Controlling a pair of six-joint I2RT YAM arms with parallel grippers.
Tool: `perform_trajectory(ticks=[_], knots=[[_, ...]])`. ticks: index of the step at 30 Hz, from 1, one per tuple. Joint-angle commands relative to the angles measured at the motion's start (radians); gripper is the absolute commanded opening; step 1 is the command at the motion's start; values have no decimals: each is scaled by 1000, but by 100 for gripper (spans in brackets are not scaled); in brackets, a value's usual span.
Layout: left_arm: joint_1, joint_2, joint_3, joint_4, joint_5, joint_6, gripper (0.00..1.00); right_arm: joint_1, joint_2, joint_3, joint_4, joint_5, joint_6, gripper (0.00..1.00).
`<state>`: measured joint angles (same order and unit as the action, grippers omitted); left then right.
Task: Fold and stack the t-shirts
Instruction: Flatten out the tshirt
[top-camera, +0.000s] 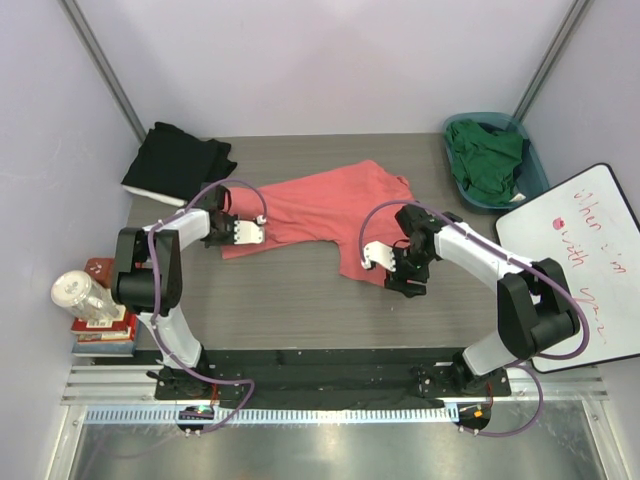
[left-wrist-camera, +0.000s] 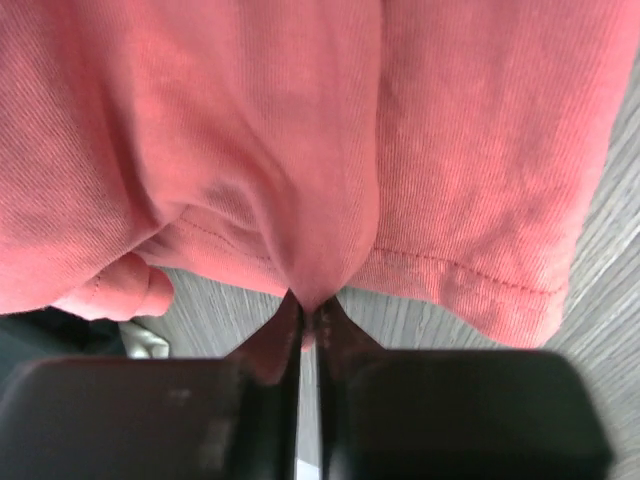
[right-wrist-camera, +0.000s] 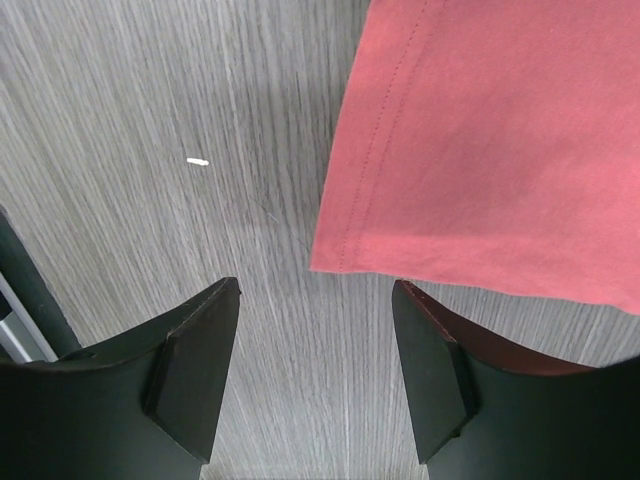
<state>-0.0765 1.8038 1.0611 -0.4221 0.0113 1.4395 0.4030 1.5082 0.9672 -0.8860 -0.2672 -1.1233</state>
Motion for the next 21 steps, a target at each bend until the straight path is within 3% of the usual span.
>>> perform_trajectory(ticks=[1, 8, 21], knots=[[6, 35, 7, -104, 67, -33, 0, 7, -11, 16, -33, 10, -20, 69], [6, 6, 68, -130, 78, -97, 0, 5, 18, -25, -2, 5, -26, 70], [6, -41, 86, -150, 82, -99, 0, 13, 138, -84, 300, 91, 37, 66]])
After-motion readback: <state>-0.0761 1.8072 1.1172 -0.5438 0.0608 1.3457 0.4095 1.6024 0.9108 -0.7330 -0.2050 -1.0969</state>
